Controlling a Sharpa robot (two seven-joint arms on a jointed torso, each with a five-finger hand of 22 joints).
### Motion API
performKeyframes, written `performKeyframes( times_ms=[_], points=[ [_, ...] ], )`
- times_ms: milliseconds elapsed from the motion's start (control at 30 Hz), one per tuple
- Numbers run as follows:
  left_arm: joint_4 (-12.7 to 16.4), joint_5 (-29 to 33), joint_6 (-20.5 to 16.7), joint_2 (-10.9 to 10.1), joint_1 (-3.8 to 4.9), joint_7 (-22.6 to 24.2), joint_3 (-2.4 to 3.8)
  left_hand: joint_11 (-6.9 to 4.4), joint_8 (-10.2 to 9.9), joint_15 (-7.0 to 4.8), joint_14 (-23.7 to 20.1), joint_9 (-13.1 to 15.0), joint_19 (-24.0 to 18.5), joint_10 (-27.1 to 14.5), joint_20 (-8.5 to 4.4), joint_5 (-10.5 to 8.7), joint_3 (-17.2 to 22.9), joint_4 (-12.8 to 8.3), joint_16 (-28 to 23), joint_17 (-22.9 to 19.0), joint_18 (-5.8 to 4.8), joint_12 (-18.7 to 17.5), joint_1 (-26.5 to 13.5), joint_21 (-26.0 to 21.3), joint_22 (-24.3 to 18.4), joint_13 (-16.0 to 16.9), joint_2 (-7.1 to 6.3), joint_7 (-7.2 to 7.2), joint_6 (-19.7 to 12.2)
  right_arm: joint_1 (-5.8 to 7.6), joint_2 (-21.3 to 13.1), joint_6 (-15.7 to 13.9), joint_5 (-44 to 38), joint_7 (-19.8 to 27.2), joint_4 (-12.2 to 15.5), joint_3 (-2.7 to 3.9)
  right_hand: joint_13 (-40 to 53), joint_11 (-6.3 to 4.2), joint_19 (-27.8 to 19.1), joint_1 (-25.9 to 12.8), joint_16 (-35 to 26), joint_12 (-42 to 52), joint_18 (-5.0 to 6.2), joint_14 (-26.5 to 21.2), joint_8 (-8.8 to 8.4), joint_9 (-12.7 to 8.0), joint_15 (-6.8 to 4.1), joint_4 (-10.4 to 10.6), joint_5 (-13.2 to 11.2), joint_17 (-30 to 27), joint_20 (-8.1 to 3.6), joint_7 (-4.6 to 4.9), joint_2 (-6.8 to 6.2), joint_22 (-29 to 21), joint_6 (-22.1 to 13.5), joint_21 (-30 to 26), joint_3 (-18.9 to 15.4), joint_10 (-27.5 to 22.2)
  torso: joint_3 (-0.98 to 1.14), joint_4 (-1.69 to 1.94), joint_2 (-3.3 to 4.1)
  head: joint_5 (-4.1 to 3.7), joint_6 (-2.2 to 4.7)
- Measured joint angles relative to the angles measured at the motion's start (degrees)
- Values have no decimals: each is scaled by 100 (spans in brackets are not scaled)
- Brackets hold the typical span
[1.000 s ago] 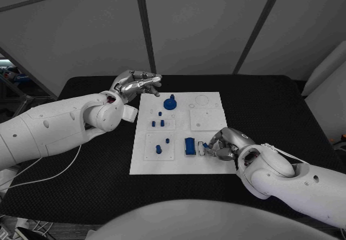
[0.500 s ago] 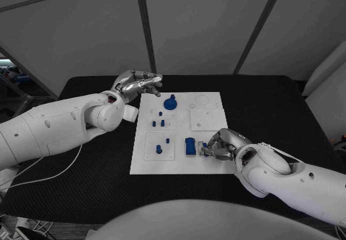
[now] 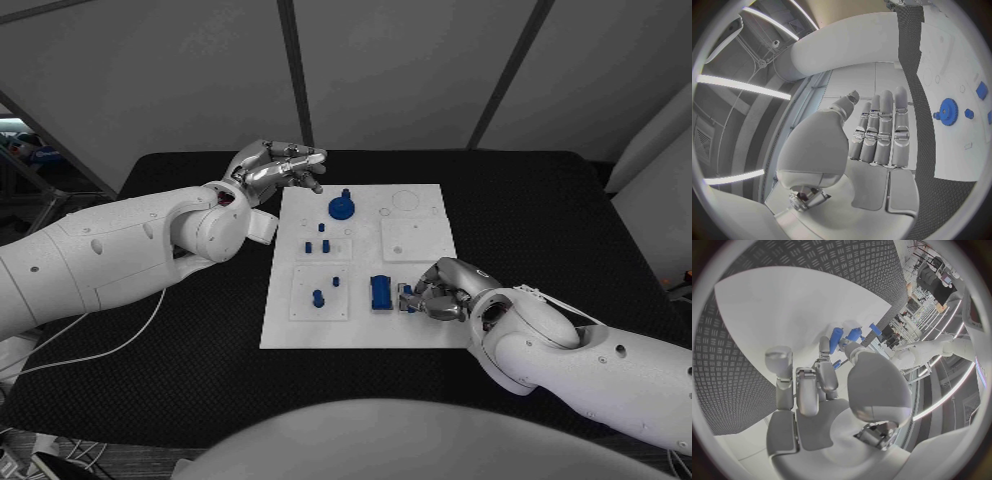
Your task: Assemble the parts on the task board
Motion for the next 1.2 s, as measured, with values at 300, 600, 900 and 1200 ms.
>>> performKeyframes(
  times_ms=[300, 600, 900, 1200],
  points=[
    [0, 0, 1, -1, 0, -2, 0, 0, 0, 0, 0, 0, 0, 0, 0, 0, -16, 16, 0, 0, 0, 0, 0, 0, -6, 0, 0, 0, 0, -1, 22, -30, -23, 9, -9, -1, 0, 0, 0, 0, 0, 0, 0, 0, 0, 5, 0, -1, -51, 0, 0, 0, 0, -1, 0, 0, -1, -1, -1, 2, 0, 15, 0],
    [-6, 0, 3, 2, 0, -10, 0, 0, 0, 0, 0, 4, 0, 0, 0, 0, -16, 16, 0, 0, 0, 0, -24, 0, -12, 4, 24, 0, 0, -1, 51, -69, -46, 21, -16, 0, -1, 0, 0, -453, 0, -1, 0, 0, 1, 38, 1, 378, -363, -1, 0, 19, -151, -1, 19, 0, -521, -1, 0, 4, 1, 54, 0],
    [-9, 0, 8, 4, 0, -18, 0, 0, 0, 0, 0, 5, 0, 0, 0, 0, -16, 16, 0, 0, 0, 0, -23, 0, -12, 4, 23, 0, 0, 0, 44, -123, -59, 23, -31, 0, -1, 1, 20, -455, 0, -1, 0, 0, 23, 60, 1, 574, -99, -1, -21, 20, -107, -3, 19, 0, -1149, -1, 0, 3, 0, 61, 0],
    [-10, 0, 11, 5, 0, -23, 0, 0, 0, 0, 0, 4, 0, 0, 0, 0, -16, 16, 0, 0, 0, 0, -23, 0, -11, 3, 23, 0, 0, 1, -58, -155, -86, 22, 12, 0, -2, 1, 20, -312, -1, -3, 0, 0, 22, 69, 1, 622, -99, -1, -20, 19, 36, -21, 19, 0, -1393, -1, 1, -2, -1, 51, 0]
  ],
)
